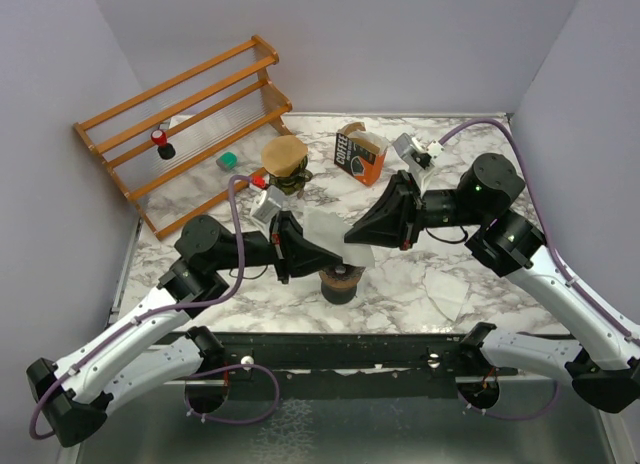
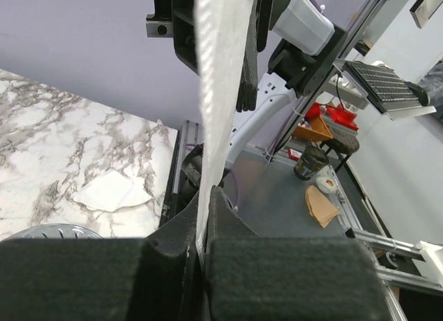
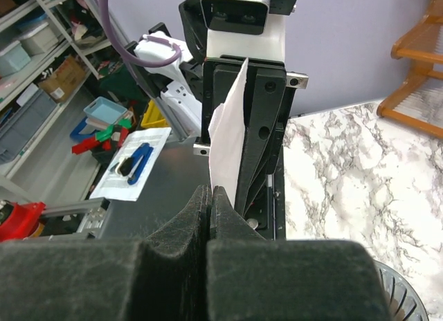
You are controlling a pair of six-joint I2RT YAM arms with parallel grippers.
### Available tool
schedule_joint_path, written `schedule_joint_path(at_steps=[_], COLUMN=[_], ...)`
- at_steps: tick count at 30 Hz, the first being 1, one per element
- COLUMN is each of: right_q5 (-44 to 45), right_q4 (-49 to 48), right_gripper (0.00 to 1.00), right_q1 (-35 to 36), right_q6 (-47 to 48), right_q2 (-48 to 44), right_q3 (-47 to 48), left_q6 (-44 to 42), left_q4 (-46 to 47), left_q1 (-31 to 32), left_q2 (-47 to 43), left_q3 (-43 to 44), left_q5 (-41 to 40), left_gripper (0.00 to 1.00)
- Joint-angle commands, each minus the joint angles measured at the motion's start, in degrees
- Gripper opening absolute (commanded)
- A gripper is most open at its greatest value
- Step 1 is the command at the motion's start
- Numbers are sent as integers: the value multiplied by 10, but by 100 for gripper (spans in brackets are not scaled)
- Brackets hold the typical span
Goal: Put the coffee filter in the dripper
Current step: Place the coffee filter in the coffee dripper.
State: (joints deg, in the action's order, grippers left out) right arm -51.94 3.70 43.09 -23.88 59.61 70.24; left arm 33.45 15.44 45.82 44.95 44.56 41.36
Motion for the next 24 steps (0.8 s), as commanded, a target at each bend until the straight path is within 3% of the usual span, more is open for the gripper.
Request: schedule_joint_path(at_steps=[1, 4, 9, 12, 19, 24], right_q5=[14, 18, 42, 53, 101, 98], right_q4=[12, 16, 40, 61, 94, 102], right_gripper=[1, 4, 35, 46, 50, 51], right_q1=[3, 3, 3, 3, 3, 3], right_q6=[9, 9, 23, 35, 58, 60], right_q2=[-1, -1, -8, -12, -28, -15], right_q3=[6, 9, 20, 30, 50, 70], left_q6=[-1, -9, -62, -116, -239, -278], left_q4=[15, 13, -21, -72, -176, -209], left_q1=[-1, -1, -1, -2, -1, -1], left_q2=[5, 2, -13, -22, -38, -23], left_q3=[14, 12, 10, 21, 30, 42], left_q5=[12, 14, 23, 26, 0, 15], left_gripper=[0, 0, 0, 0, 0, 0])
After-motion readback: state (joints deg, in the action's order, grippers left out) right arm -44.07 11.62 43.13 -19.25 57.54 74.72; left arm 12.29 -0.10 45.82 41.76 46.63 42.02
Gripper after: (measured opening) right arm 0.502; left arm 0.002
